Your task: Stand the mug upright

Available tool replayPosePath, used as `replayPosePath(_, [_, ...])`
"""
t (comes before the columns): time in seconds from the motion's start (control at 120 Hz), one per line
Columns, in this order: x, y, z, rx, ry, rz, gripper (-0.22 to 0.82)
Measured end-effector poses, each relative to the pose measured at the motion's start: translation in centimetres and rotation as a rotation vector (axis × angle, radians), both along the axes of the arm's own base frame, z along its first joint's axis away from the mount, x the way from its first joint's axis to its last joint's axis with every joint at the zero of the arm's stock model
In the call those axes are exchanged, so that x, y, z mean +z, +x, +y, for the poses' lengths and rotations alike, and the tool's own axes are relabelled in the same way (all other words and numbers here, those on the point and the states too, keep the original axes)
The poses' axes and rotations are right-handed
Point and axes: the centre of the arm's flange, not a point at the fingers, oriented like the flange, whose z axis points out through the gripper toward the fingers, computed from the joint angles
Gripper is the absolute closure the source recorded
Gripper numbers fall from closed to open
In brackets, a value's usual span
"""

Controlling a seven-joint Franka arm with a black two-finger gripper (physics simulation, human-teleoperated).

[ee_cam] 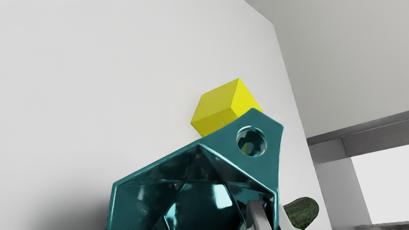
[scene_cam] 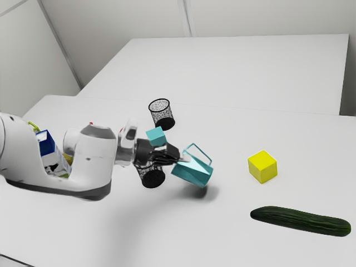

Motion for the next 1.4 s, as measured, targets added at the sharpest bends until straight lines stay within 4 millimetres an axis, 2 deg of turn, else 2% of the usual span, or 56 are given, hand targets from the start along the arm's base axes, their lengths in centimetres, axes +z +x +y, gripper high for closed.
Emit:
replayPosePath(0.083, [2.2, 2.1, -1.0, -0.182, 0.229, -0.075, 0.79])
replayPosePath(0.192, [7.4, 5.8, -2.4, -0.394, 0.529, -0.185, 0.79])
replayPosePath(0.308, [8.0, 7.2, -3.9, -0.48, 0.718, -0.165, 0.79])
replayPosePath(0.375, [8.2, 6.9, -4.5, -0.478, 0.769, -0.137, 0.79])
replayPosePath(0.45, [8.1, 5.6, -5.5, -0.46, 0.798, -0.098, 0.79])
replayPosePath(0.592, [7.1, 2.2, -10.2, -0.452, 0.809, -0.045, 0.79])
replayPosePath(0.65, [6.5, 1.1, -11.4, -0.432, 0.805, -0.018, 0.79])
replayPosePath(0.742, [5.5, 0.3, -11.7, -0.374, 0.793, 0.032, 0.79])
replayPosePath(1.017, [3.9, -0.2, -11.3, -0.205, 0.747, 0.144, 0.79])
replayPosePath(1.042, [3.7, -0.2, -11.2, -0.193, 0.743, 0.152, 0.76])
replayPosePath(1.233, [3.4, -0.2, -11.4, -0.122, 0.719, 0.194, 0.35])
replayPosePath(1.4, [4.1, -0.2, -11.4, -0.071, 0.701, 0.21, 0.16])
